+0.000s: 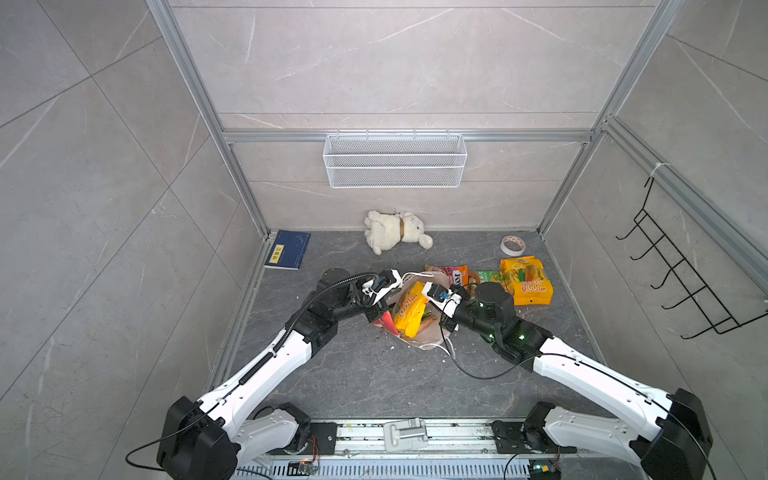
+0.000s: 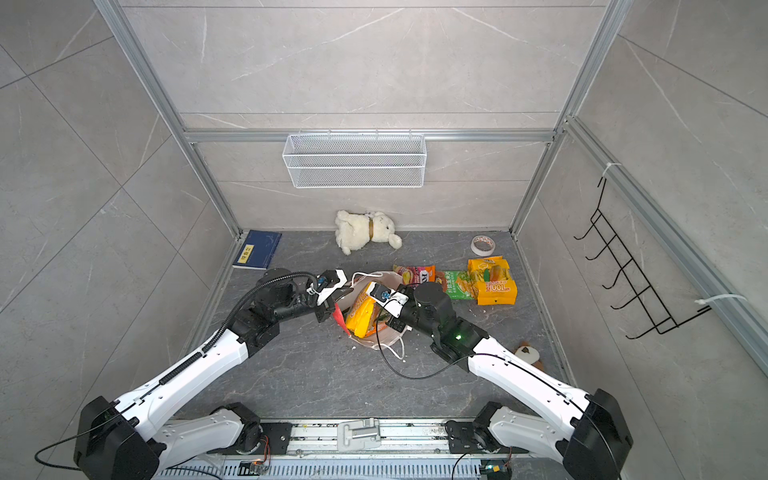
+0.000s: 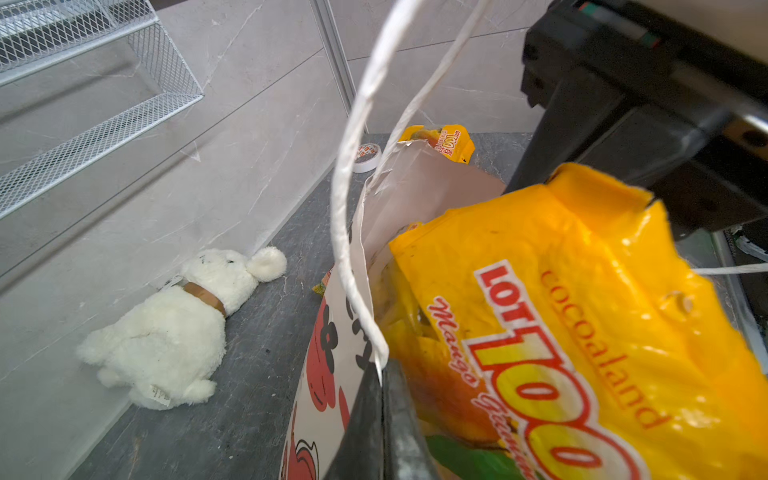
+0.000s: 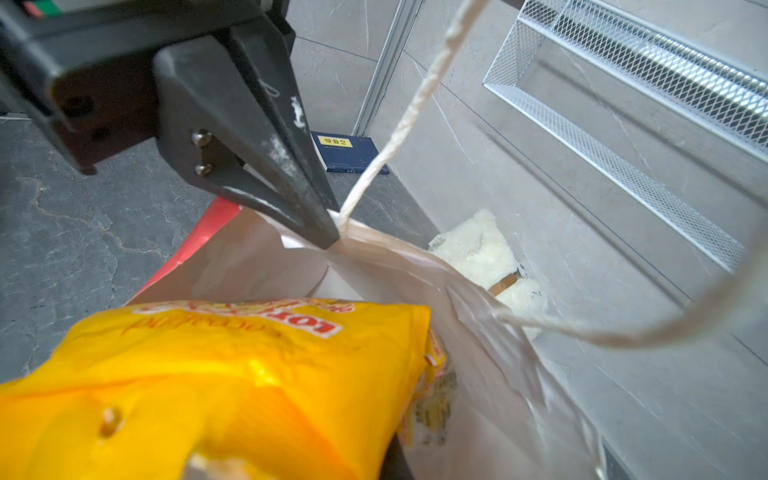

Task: Take the snacks out of the paper bag
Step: 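Lift the yellow packet up out of the bag with the right gripper, then carry the yellow packet with the right gripper toward the other snacks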

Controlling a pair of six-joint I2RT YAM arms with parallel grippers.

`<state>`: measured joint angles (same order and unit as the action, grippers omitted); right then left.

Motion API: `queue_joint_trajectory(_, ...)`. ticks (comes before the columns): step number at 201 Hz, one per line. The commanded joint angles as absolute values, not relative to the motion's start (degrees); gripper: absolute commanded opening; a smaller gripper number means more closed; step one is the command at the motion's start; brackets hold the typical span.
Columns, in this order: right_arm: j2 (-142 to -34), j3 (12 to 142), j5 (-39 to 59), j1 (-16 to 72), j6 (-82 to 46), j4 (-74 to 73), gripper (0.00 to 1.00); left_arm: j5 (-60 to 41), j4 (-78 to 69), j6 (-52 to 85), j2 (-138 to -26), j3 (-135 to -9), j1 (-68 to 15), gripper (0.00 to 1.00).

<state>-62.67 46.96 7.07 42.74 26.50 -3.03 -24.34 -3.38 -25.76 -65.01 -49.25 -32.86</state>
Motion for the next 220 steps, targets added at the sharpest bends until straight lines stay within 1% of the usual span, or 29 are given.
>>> queue_joint_trajectory(1,-58.72,51.25,8.23,43.02,23.00,-2.38,0.00,-22.69,-3.32,-25.37,-64.51,-50.29,-32.78,0.00)
queue_joint_trajectory(69,-54.59,59.56,8.15,42.98,14.74,5.38,0.00,-20.85,-4.85,-24.81,-65.03,-50.28,-32.87,0.00)
queue_joint_trajectory(119,-52.19,67.15,5.08,42.98,8.40,13.73,0.00,-15.37,-7.15,-23.90,-64.77,-49.40,-32.81,0.00)
queue_joint_trajectory(156,-50.39,75.46,-4.22,43.02,3.46,24.10,0.00,-13.46,-8.05,-24.05,-63.85,-49.11,-32.80,0.00)
queue_joint_trajectory(175,-50.53,79.83,-12.26,42.98,0.86,29.90,0.00,-12.92,-8.08,-24.43,-63.90,-49.17,-32.83,0.00)
queue_joint_trajectory(220,-54.88,85.64,-27.46,42.81,-2.67,40.38,0.00,-9.87,-10.19,-23.40,-63.54,-48.33,-32.83,0.00)
